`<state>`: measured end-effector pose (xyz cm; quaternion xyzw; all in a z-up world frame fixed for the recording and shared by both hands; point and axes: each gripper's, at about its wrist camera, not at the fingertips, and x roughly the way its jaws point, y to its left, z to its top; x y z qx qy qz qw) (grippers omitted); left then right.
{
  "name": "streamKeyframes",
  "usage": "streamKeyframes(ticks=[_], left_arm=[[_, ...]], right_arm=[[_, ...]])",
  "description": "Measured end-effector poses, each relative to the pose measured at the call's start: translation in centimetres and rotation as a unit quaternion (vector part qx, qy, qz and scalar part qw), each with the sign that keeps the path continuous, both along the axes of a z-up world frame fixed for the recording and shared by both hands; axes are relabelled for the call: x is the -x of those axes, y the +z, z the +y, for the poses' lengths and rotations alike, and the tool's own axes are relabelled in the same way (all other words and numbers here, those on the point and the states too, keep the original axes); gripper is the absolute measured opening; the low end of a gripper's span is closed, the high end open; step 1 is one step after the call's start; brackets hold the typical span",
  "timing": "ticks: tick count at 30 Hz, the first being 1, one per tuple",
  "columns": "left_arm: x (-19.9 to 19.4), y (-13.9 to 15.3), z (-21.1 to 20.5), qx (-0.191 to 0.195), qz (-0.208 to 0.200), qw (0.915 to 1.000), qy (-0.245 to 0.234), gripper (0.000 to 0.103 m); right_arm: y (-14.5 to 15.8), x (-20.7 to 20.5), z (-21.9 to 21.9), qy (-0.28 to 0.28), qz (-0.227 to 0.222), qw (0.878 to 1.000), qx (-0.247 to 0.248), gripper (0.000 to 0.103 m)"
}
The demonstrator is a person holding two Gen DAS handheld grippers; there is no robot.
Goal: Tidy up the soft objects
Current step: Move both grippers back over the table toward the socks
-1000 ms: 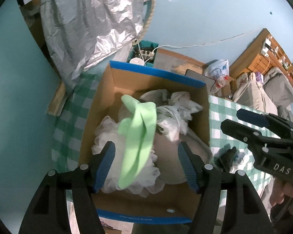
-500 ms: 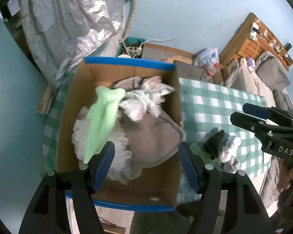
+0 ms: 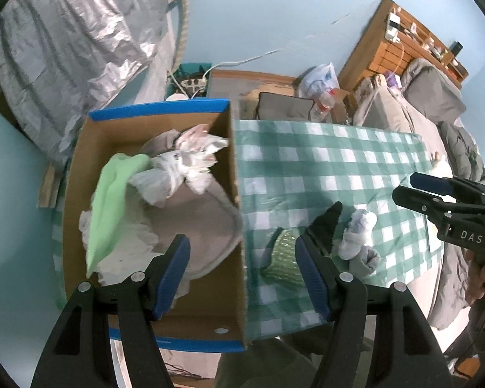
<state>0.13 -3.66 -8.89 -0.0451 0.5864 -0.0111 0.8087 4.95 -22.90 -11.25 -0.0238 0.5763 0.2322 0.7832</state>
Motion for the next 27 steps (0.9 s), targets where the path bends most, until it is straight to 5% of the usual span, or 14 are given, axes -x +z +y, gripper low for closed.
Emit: streamKeyframes(ticks=[27], left_arm=[[-0.7,-3.0,-7.5,-0.027,0.029,0.9967,-0.071,0.074]], right_arm=[[-4.7,1.9,-6.2,-0.045,0.052,0.998,0.007,0.060]])
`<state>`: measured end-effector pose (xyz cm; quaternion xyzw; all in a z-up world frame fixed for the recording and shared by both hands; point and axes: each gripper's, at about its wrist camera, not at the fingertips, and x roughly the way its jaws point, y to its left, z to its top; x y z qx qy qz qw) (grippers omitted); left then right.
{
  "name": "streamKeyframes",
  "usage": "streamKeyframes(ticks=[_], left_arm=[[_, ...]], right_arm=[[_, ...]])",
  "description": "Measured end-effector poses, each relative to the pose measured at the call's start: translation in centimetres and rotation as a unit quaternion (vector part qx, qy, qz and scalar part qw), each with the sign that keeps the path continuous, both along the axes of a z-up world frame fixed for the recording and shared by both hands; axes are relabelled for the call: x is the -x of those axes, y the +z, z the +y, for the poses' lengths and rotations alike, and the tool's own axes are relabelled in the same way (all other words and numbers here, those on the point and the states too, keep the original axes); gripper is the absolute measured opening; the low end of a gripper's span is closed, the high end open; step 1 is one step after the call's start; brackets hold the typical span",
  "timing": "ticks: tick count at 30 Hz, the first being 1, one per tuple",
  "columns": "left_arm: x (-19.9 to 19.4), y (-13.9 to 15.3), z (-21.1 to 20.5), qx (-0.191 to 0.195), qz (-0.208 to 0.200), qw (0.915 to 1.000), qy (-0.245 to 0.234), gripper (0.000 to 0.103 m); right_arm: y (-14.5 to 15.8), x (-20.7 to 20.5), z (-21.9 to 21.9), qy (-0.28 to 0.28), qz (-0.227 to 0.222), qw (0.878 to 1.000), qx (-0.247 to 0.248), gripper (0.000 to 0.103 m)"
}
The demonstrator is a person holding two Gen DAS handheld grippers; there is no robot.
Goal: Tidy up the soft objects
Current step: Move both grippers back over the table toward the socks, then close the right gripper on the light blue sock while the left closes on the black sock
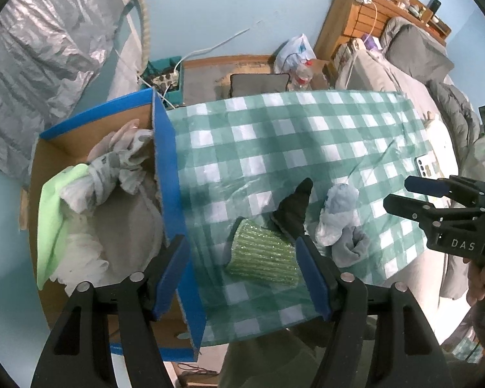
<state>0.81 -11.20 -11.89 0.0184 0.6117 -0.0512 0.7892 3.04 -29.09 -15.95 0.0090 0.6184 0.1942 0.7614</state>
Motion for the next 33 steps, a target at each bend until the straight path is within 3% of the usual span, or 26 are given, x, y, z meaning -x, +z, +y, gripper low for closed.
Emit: streamKeyframes(ticks=[13,33], left_arm=[[-1.4,-3.9,-3.1,-0.022,0.022,0.9982,-0.051,0.076],[-3.5,-8.5,-4.3,-0.024,0.060,0.9955,-0.069,0.077]], right_arm=[[-5.3,-0.9,0.6,0.001,0.054,0.999,0.007,0.060],[-11.2,-2.5,2.8,0.001,0.102,0.995,0.021,0.060]])
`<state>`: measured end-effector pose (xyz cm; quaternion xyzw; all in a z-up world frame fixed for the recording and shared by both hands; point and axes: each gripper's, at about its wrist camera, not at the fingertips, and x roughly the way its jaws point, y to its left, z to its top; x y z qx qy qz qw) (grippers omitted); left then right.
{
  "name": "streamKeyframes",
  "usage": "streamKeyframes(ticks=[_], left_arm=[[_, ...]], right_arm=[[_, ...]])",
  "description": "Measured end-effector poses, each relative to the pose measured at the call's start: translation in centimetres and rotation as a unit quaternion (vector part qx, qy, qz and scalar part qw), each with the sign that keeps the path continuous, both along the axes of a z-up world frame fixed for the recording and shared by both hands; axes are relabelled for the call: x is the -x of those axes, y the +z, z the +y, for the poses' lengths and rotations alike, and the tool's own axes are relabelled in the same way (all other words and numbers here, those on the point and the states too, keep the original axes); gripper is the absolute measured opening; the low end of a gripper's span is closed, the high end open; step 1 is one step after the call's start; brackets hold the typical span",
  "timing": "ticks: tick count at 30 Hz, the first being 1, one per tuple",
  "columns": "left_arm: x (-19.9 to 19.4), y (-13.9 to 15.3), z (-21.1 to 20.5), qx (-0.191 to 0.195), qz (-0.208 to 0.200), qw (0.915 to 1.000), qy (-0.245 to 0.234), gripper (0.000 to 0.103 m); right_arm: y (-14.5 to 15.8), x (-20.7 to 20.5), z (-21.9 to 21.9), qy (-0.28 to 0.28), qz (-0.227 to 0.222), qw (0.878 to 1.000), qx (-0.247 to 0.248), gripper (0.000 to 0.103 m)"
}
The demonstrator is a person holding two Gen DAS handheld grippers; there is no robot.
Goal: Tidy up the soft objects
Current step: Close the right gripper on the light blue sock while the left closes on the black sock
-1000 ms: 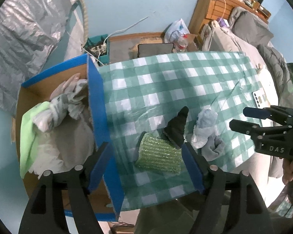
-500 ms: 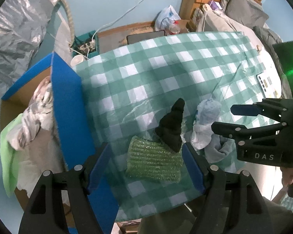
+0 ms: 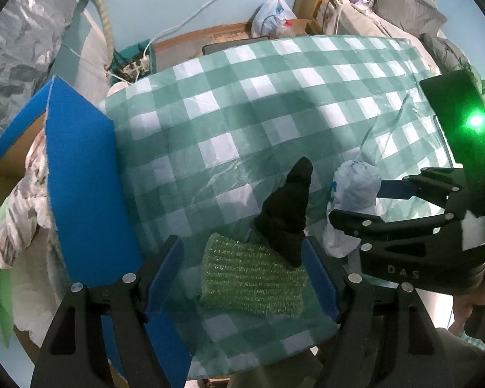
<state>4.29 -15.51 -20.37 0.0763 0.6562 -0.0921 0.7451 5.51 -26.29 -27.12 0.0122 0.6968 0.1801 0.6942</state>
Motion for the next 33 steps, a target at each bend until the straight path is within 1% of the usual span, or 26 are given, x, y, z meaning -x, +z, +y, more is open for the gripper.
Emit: streamKeyframes(ticks=[4,7,10,15,26,28,30,31,32,33], left_arm=[[-0.3,-0.5,-0.2,0.004,0.006,1.0000,-0.001,0.077],[-0.5,-0.8,-0.4,0.012,0.010,0.9999,0.000,0.077],[-0.7,-1.1,-0.6,0.018,0.013,0.9998,0.001,0.080],[-1.3,-1.9,-1.4,0.023,0.021,0.9995,0.000,0.080],[-1.9,-4.2,-3.4,0.012,0.042,0.9989,-0.016,0.079],[-1.9,-4.4,-3.6,0.010,0.042,0.9989,-0.018,0.073],[-2.0,-4.6,-3.7,0.006,0.045,0.9988,-0.019,0.057],[-2.0,-4.7,-3.8,0.004,0.047,0.9987,-0.018,0.054],[-2.0,-4.8,-3.8,-0.001,0.047,0.9987,-0.016,0.047],[-2.0,-4.9,-3.7,-0.001,0.049,0.9987,-0.014,0.044]], right_arm=[[-0.1,-0.1,0.3,0.005,-0.009,1.000,0.003,0.050],[0.5,-0.4,0.4,0.015,-0.029,0.999,0.014,0.048],[1.0,-1.0,0.0,0.015,-0.041,0.999,0.019,0.047],[1.4,-2.0,-1.0,0.014,-0.050,0.998,0.028,0.047],[1.6,-2.2,-3.2,0.006,-0.055,0.998,0.035,0.047],[1.7,-2.0,-3.5,0.007,-0.057,0.998,0.035,0.047],[1.8,-2.0,-3.5,0.007,-0.057,0.998,0.036,0.047],[1.8,-1.9,-3.6,0.007,-0.058,0.998,0.036,0.047],[1.9,-1.8,-3.6,0.008,-0.058,0.998,0.035,0.047],[2.0,-1.6,-3.7,0.008,-0.059,0.998,0.036,0.047]])
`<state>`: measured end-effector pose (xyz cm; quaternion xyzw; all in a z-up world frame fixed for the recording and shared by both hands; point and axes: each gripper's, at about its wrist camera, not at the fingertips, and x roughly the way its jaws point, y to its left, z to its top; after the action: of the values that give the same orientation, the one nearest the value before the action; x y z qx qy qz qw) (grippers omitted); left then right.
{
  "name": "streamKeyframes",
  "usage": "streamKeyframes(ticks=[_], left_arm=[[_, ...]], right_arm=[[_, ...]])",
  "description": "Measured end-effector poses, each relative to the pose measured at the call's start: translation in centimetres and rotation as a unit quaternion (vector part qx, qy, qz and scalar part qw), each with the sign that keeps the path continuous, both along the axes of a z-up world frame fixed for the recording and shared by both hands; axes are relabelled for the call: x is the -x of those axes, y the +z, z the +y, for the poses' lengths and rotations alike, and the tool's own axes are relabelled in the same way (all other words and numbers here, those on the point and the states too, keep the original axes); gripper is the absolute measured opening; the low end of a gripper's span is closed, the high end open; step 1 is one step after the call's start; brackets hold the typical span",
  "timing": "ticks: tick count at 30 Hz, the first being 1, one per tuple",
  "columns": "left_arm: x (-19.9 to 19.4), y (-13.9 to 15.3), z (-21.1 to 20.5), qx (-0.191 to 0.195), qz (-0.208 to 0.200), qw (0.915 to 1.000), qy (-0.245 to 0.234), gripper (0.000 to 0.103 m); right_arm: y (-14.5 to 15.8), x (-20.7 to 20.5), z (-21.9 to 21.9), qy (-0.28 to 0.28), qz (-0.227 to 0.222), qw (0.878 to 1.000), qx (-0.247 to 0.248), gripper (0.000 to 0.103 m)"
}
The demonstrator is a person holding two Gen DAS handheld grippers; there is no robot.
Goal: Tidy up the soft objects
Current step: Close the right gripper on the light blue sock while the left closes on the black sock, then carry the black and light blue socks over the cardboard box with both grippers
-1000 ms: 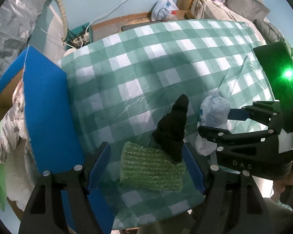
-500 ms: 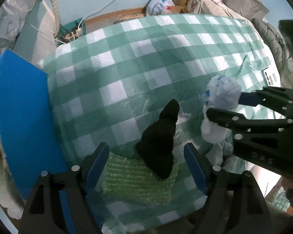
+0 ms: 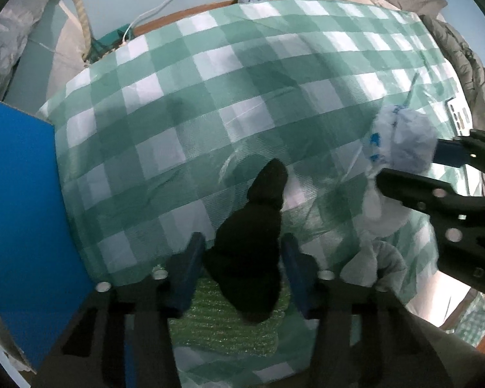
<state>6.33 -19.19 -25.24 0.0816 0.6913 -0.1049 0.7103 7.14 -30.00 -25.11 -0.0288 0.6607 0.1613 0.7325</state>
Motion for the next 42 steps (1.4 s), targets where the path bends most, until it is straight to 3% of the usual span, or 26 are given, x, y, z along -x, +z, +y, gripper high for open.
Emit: streamKeyframes(ticks=[2,12,42], left_arm=[[0.0,0.2,0.1,0.006,-0.002,1.0000,0.004,0.040],[0.1,1.9,1.5,0.016,-0.028,0.9991,0.029,0.039],[2.7,12.1,5.2,0.017,-0.117,0.9894,0.084,0.039]], right_arm=[[0.1,0.1,-0.1,0.001,-0.002,1.000,0.000,0.047],[1.3,0.6,-0.2,0.010,-0.017,1.000,-0.002,0.047],[8.0,2.8,3.1,0.065,-0.066,0.996,-0.014,0.047]])
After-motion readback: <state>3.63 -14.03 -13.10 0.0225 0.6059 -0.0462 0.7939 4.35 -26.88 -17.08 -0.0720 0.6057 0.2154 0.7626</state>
